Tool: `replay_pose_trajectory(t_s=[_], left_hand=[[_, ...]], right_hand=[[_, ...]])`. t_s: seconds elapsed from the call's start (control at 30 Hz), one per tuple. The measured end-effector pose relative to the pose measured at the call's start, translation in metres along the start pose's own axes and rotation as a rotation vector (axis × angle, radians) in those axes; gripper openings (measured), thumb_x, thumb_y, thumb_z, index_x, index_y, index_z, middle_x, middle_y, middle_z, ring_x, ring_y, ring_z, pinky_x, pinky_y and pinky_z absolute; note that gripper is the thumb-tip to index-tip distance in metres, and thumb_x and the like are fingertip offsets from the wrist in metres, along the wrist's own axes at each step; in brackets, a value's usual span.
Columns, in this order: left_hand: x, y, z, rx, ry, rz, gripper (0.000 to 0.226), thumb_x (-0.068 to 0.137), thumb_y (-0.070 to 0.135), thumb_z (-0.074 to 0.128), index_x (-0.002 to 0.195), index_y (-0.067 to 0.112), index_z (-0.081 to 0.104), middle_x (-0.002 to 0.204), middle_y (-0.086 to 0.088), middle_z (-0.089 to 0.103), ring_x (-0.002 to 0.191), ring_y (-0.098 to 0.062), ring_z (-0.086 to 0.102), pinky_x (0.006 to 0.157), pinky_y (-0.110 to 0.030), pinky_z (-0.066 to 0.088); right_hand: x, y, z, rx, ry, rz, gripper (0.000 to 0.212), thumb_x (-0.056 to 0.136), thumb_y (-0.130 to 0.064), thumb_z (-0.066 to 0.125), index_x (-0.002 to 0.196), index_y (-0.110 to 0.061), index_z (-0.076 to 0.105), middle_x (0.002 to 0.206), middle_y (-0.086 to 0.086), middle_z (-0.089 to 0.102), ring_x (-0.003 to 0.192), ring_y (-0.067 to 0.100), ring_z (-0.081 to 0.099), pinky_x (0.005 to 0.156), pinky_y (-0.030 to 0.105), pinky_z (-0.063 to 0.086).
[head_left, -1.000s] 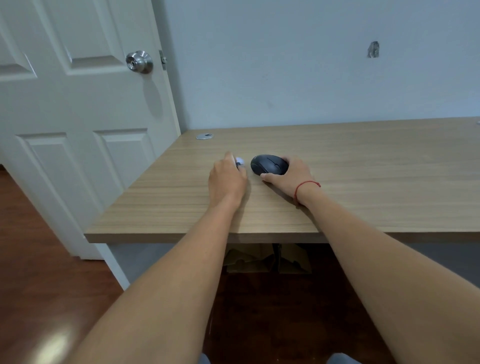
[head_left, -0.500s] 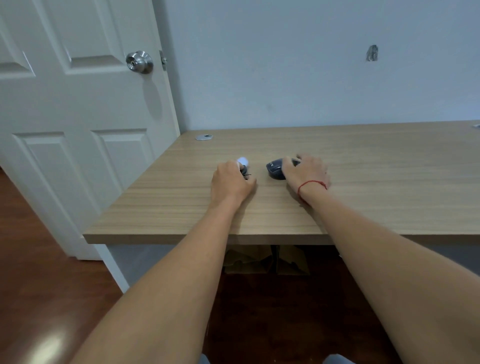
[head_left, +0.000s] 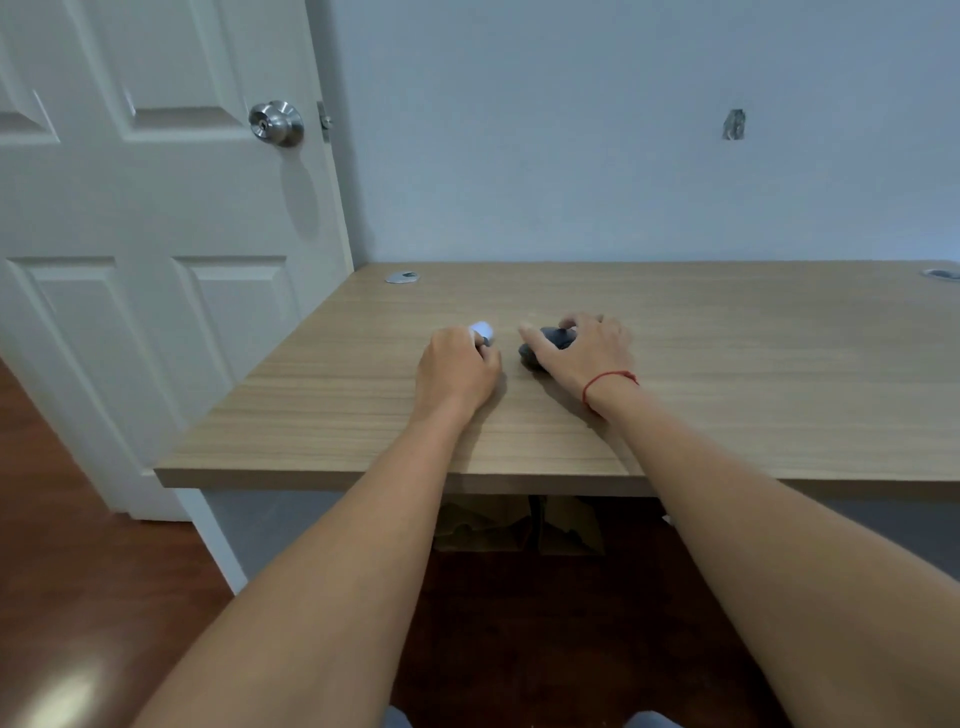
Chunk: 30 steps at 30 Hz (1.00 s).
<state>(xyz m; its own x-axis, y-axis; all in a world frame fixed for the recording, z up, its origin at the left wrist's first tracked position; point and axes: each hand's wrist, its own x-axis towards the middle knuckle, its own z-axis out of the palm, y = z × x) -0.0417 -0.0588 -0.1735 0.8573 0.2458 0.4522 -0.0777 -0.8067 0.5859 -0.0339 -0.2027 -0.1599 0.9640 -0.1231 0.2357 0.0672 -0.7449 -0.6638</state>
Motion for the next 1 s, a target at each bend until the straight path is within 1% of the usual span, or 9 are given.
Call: replay_pose_trajectory(t_s=[0.17,0.27,0.37,0.6,0.7,0.77,0.83,0.9,1.0], left_hand=[[0.002,-0.001,0.003,0.013,-0.004,0.023,0.024,0.079,0.014,0.049,0.065,0.000,0.062,0.053,-0.011,0.047,0.057,-0.032,0.045,0.049,-0.031,0.034],[0.010,-0.003,0.007,0.034,-0.032,0.038,0.024,0.080,0.013,0.048,0.066,-0.003,0.060,0.049,-0.007,0.038,0.055,-0.030,0.040,0.043,-0.030,0.025],[0.022,-0.004,0.013,0.038,-0.050,0.026,0.022,0.080,0.011,0.048,0.064,-0.002,0.057,0.048,-0.006,0.032,0.057,-0.029,0.036,0.042,-0.031,0.023],[0.037,-0.004,0.022,0.025,-0.038,0.009,0.024,0.083,0.015,0.049,0.063,0.003,0.057,0.059,-0.009,0.048,0.063,-0.031,0.045,0.054,-0.029,0.030],[0.030,-0.002,0.018,-0.015,0.009,0.055,0.029,0.087,0.023,0.053,0.061,0.020,0.042,0.074,-0.005,0.052,0.072,-0.025,0.045,0.060,-0.029,0.036],[0.023,-0.002,0.014,-0.033,0.045,0.048,0.022,0.087,0.031,0.054,0.072,0.016,0.048,0.085,-0.008,0.059,0.080,-0.028,0.053,0.062,-0.030,0.037],[0.012,-0.003,0.009,-0.019,0.014,-0.022,0.026,0.083,0.035,0.057,0.091,0.010,0.058,0.101,-0.010,0.063,0.095,-0.030,0.059,0.067,-0.029,0.038],[0.001,-0.003,0.004,0.027,-0.042,-0.089,0.039,0.080,0.038,0.058,0.106,0.009,0.059,0.113,-0.010,0.062,0.106,-0.030,0.059,0.076,-0.031,0.043],[-0.018,0.000,-0.008,0.159,-0.143,-0.111,0.049,0.082,0.047,0.053,0.108,0.005,0.060,0.121,-0.014,0.060,0.116,-0.031,0.053,0.099,-0.038,0.040]], right_hand=[[0.004,-0.001,0.007,-0.004,-0.024,-0.049,0.053,0.076,-0.048,0.063,0.119,-0.017,0.055,0.124,0.009,0.055,0.121,0.028,0.046,0.094,0.036,0.041],[0.007,-0.003,0.012,0.083,-0.010,-0.094,0.018,0.076,-0.035,0.060,0.080,-0.019,0.054,0.091,0.003,0.058,0.090,0.026,0.052,0.066,0.027,0.037],[0.013,-0.005,0.017,0.134,-0.005,-0.087,0.024,0.078,-0.029,0.058,0.064,-0.018,0.042,0.079,0.003,0.052,0.075,0.024,0.047,0.053,0.021,0.029],[0.029,-0.005,0.024,0.157,-0.032,-0.078,0.021,0.080,-0.032,0.055,0.067,-0.022,0.042,0.095,0.007,0.053,0.084,0.025,0.048,0.072,0.028,0.034],[0.023,-0.004,0.020,0.213,-0.032,-0.094,0.045,0.076,-0.042,0.053,0.112,-0.016,0.055,0.120,0.007,0.058,0.105,0.026,0.056,0.094,0.035,0.044],[0.013,-0.004,0.010,0.289,-0.034,-0.052,0.041,0.084,-0.037,0.054,0.120,-0.017,0.053,0.113,0.001,0.055,0.100,0.020,0.053,0.089,0.028,0.040],[0.001,0.000,0.000,0.264,-0.059,-0.032,0.009,0.089,-0.031,0.050,0.090,-0.023,0.053,0.091,-0.003,0.051,0.084,0.016,0.049,0.072,0.024,0.037],[-0.008,0.003,-0.006,0.163,-0.068,-0.063,0.018,0.089,-0.030,0.046,0.073,-0.022,0.050,0.082,0.001,0.054,0.082,0.023,0.053,0.062,0.027,0.035],[-0.023,0.006,-0.011,0.025,-0.109,-0.043,0.034,0.090,-0.030,0.046,0.110,-0.007,0.061,0.118,0.018,0.061,0.110,0.034,0.055,0.087,0.034,0.042]])
